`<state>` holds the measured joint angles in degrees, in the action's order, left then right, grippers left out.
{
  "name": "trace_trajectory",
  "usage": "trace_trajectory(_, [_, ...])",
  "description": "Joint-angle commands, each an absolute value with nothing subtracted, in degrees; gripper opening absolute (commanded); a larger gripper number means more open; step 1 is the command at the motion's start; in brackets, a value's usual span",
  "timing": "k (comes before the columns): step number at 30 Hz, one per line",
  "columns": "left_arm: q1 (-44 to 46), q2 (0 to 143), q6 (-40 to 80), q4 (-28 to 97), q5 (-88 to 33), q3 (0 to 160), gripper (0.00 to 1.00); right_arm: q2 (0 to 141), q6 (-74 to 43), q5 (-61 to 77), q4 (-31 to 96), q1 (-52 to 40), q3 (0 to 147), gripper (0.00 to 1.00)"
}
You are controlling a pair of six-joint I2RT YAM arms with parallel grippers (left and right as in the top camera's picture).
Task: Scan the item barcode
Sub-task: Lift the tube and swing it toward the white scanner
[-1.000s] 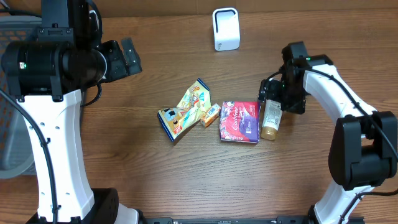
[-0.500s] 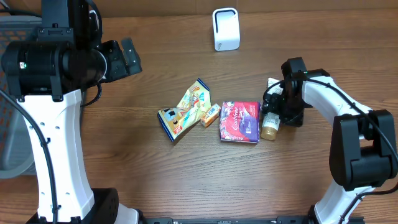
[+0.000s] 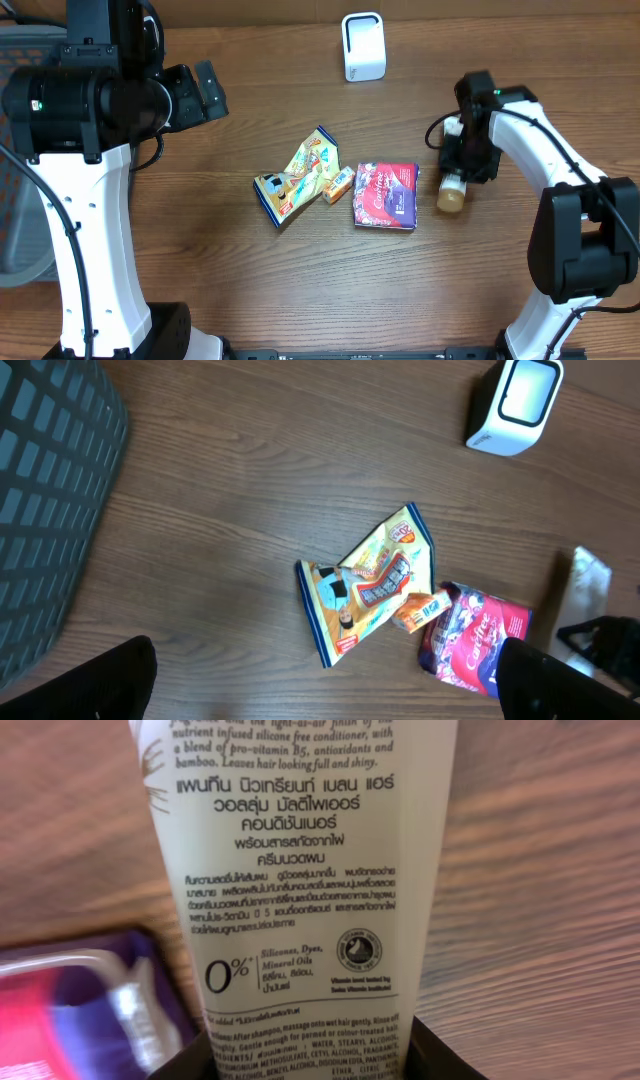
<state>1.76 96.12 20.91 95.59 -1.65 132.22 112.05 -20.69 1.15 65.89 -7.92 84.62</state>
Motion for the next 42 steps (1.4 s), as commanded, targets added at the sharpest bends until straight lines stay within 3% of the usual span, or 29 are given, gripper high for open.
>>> trace_trajectory(1, [1.5,95.2,21.5,95.4,-1.5,132.1,1.00,110.7,-19.0,-0.8,67.2,-7.9,90.0,0.39])
trace_trajectory(10, [1.5,95.2,21.5,95.4,-1.5,132.1,1.00,107.7,-13.0,18.7,68.0,-7.4,95.5,0.26])
trace_trajectory(23, [1.5,95.3,21.5,95.4,-1.5,132.1,0.99,107.7,3.1,61.0,71.4,-3.8,97.0,0.27])
trace_trajectory(30, [1.5,95.2,21.5,95.4,-1.5,132.1,1.00,107.7,3.3,77.0,72.3,-3.8,97.0,0.26])
trace_trajectory(37, [1.5,95.2,21.5,95.4,-1.5,132.1,1.00,107.7,3.0,89.3,72.4,-3.8,97.0,0.25])
trace_trajectory(42, [1.5,95.2,21.5,95.4,-1.5,132.1,1.00,107.7,1.8,89.9,72.1,-3.8,97.0,0.26])
